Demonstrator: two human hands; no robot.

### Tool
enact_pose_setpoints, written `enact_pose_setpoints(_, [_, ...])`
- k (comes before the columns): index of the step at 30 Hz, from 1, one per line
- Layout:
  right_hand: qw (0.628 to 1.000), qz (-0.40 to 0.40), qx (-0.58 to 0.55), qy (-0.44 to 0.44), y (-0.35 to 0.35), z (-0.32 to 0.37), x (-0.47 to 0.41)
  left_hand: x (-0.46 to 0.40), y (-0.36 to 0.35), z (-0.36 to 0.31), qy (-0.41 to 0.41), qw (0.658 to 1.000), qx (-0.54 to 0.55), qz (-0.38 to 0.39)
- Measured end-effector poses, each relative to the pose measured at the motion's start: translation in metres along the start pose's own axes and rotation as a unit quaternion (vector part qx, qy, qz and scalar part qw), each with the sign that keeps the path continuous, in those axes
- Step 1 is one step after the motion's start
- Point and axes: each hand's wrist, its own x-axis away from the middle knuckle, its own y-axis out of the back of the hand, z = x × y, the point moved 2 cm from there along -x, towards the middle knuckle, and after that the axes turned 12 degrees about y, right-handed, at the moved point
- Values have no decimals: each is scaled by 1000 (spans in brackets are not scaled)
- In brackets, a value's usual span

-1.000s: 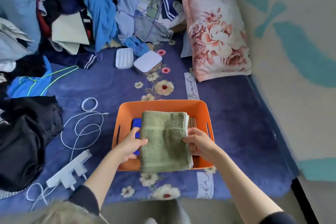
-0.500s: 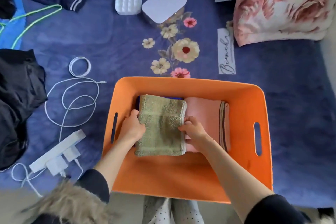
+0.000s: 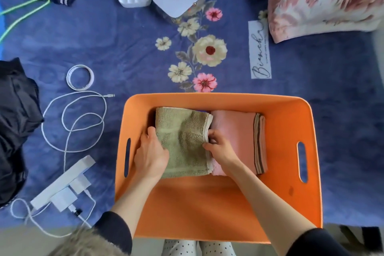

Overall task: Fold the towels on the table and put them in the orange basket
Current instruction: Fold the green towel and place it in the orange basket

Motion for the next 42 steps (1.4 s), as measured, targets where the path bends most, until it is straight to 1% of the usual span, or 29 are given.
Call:
enact_pose_setpoints(3, [1000, -7, -15, 14, -2, 3, -1, 1, 0, 0, -3, 1000, -8, -14])
enact_pose_setpoints(5, [1000, -22, 9, 15, -3, 3, -1, 2, -2, -1, -1, 1000, 4, -21])
enact_pose_setpoints(7, [994, -63, 89, 30, -4, 2, 4, 6, -2, -4, -22, 999, -10, -48])
enact_pose_setpoints(8, [981, -92, 159, 62, -5, 3, 8, 8, -2, -5, -50, 996, -39, -68])
enact_pose_setpoints(9, [957, -111, 244, 113, -6, 6, 14, 10, -3, -5, -87, 990, -78, -82])
enact_pose_setpoints(10, [919, -104, 340, 173, -9, 7, 20, 12, -6, -5, -129, 981, -122, -81])
enact_pose_setpoints(11, [866, -78, 434, 236, -13, 5, 26, 14, -11, -2, -168, 969, -171, -69])
enact_pose_setpoints(12, [804, -36, 521, 284, -17, 3, 31, 13, -15, 1, -195, 954, -219, -53])
enact_pose_setpoints(14, [681, 51, 651, 331, -23, -2, 33, 10, -19, 7, -216, 931, -292, -24])
enact_pose_setpoints(15, [638, 77, 690, 333, -22, -3, 29, 7, -20, 8, -218, 925, -312, -18])
enact_pose_setpoints(16, [615, 98, 712, 325, -20, -5, 22, 4, -21, 8, -220, 918, -328, -19])
enact_pose_setpoints(17, [608, 115, 720, 314, -17, -6, 14, 0, -20, 6, -224, 912, -343, -24])
enact_pose_setpoints(18, [613, 133, 719, 301, -14, -6, 5, -4, -20, 3, -226, 906, -356, -27])
enact_pose_setpoints(20, [621, 160, 722, 258, -10, -7, -11, -12, -23, 0, -215, 900, -379, -8])
enact_pose_setpoints(24, [653, 169, 704, 222, -4, -15, -23, -28, -32, -2, -207, 885, -417, 11])
enact_pose_setpoints(25, [648, 171, 708, 220, -4, -16, -24, -31, -33, -2, -209, 880, -426, 14])
enact_pose_setpoints(28, [607, 180, 747, 205, -7, -9, -29, -34, -32, -6, -207, 870, -446, 24])
enact_pose_setpoints(30, [604, 193, 750, 190, -9, -3, -29, -33, -29, -8, -206, 870, -447, 34])
enact_pose_setpoints(31, [612, 200, 742, 188, -10, 0, -26, -31, -27, -8, -207, 872, -441, 41])
enact_pose_setpoints(32, [630, 205, 725, 190, -9, 3, -23, -29, -24, -8, -211, 877, -430, 48])
enact_pose_setpoints(34, [680, 202, 678, 192, -5, 10, -11, -22, -15, -8, -221, 890, -393, 62])
enact_pose_setpoints(36, [717, 185, 647, 182, 6, 18, 6, -10, -3, -9, -243, 900, -355, 64])
enact_pose_setpoints(38, [737, 158, 636, 168, 21, 27, 29, 9, 13, -10, -272, 902, -330, 54])
enact_pose_setpoints(42, [756, 86, 627, 166, 55, 52, 81, 56, 41, -17, -297, 920, -254, 38])
